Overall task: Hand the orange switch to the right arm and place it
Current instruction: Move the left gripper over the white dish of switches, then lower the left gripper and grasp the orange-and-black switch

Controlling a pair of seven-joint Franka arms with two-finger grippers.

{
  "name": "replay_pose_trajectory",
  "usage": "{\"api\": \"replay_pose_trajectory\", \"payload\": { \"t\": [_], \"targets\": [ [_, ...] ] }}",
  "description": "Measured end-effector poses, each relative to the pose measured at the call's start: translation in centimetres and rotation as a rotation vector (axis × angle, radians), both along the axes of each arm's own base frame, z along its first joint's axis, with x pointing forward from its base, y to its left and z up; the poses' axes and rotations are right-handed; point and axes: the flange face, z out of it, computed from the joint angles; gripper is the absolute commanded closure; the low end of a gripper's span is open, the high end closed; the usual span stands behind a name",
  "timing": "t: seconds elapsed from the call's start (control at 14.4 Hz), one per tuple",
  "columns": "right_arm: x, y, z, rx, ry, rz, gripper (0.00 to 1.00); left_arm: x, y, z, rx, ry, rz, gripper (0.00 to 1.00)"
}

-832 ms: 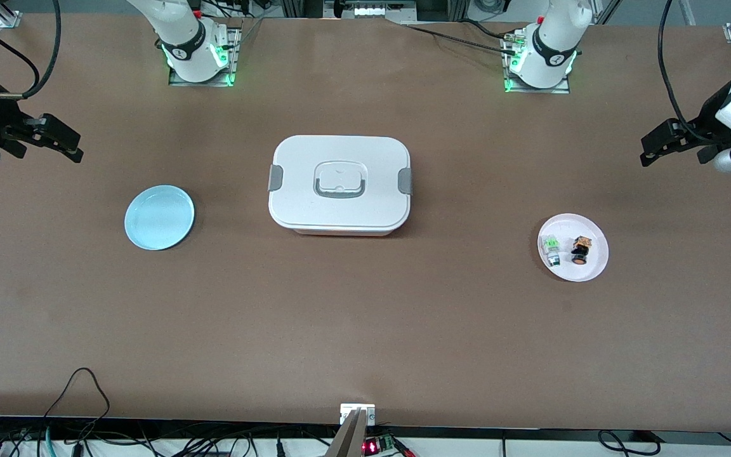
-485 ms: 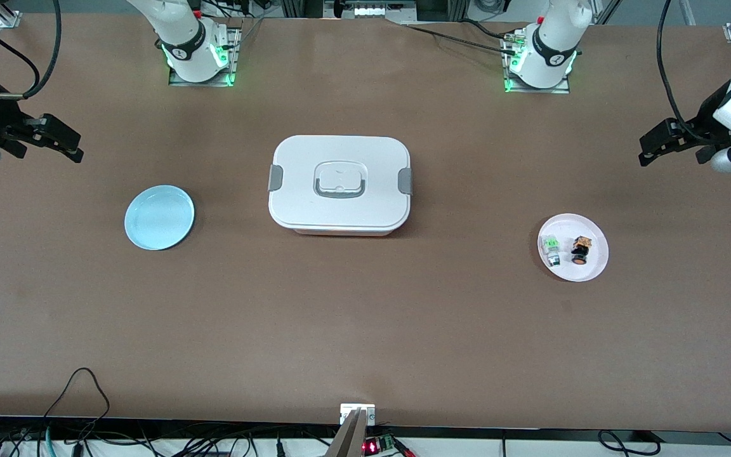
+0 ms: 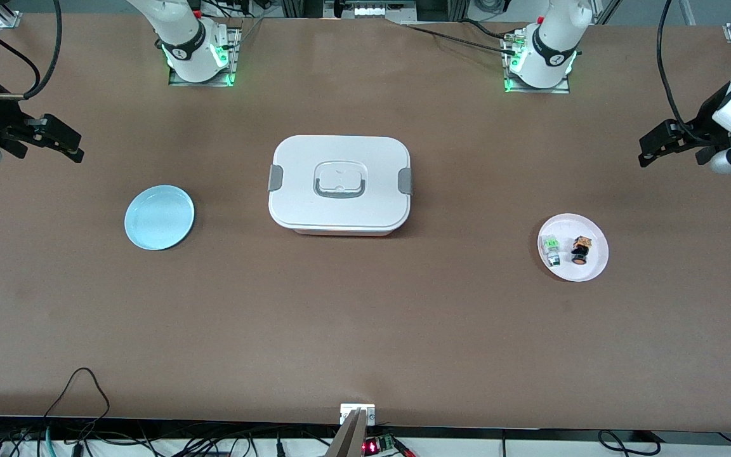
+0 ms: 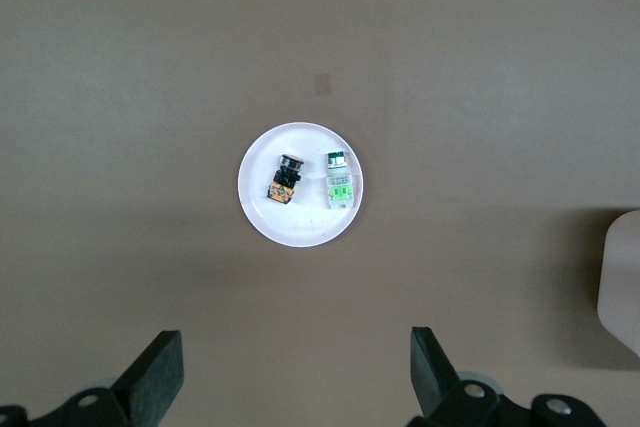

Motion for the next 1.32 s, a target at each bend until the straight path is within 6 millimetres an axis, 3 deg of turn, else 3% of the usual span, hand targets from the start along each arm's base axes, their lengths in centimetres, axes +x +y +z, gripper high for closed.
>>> {"api": "replay_pose_trajectory", "payload": {
  "t": [0.14, 0.28, 0.49, 0.76, 1.32],
  "targets": [
    [0.0, 0.0, 0.0, 0.000, 0.000, 0.000, 0.00, 0.5, 0.3, -1.4, 0.000, 0.027, -0.077, 0.00],
    [0.0, 0.0, 0.0, 0.000, 0.000, 0.000, 0.00, 1.3, 0.7, -4.0, -0.006, 0.077, -0.238, 0.00],
    [0.0, 0.0, 0.0, 0.000, 0.001, 0.000, 0.00, 2.9, 2.2, -9.7, -0.025, 0.116, -0.480, 0.00],
    [0.0, 0.0, 0.0, 0.000, 0.001, 0.000, 0.00, 3.6, 4.6, -17.2, -0.062, 0.145, -0.830, 0.00],
    [0.0, 0.0, 0.0, 0.000, -0.001, 0.000, 0.00, 5.2, 4.7, -30.2, -0.095, 0.131, -1.449, 0.00]
  ]
}}
